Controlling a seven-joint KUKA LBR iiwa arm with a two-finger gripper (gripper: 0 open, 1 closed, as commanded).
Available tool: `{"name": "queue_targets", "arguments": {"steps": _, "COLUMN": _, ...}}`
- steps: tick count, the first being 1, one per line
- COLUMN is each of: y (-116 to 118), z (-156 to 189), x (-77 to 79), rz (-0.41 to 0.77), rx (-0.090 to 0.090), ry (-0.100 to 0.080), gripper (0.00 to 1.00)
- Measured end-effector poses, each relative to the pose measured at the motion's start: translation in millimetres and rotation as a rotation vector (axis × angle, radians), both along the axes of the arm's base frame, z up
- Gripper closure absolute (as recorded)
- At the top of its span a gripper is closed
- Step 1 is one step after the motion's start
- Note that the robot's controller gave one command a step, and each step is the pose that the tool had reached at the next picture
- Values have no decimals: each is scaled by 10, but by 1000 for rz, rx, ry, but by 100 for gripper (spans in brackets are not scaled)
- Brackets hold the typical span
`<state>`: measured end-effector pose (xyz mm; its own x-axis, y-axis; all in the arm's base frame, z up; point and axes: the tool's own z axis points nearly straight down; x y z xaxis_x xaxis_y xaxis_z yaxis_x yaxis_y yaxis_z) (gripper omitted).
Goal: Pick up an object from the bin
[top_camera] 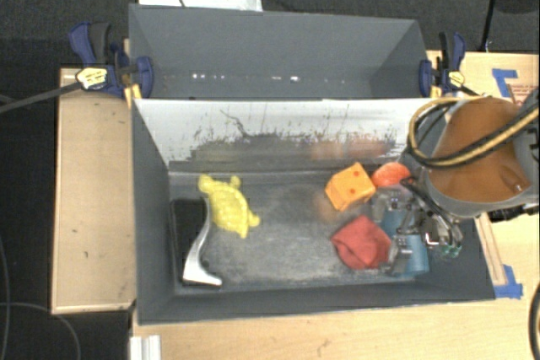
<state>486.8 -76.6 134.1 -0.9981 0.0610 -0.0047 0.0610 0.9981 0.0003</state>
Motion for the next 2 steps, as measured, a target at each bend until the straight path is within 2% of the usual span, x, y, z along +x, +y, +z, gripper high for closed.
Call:
{"name": "queue_targets", "arguments": {"steps": 1, "y": 131, "z": -609, "x": -29, "rz": -199, "rx": 1, "ry": 2, "gripper": 0}}
{"name": "queue_targets", "arguments": {"steps": 2, "y": 126, "z": -803, "x": -34, "rz": -140, "rx": 3, "ry": 0, "gripper": 100}}
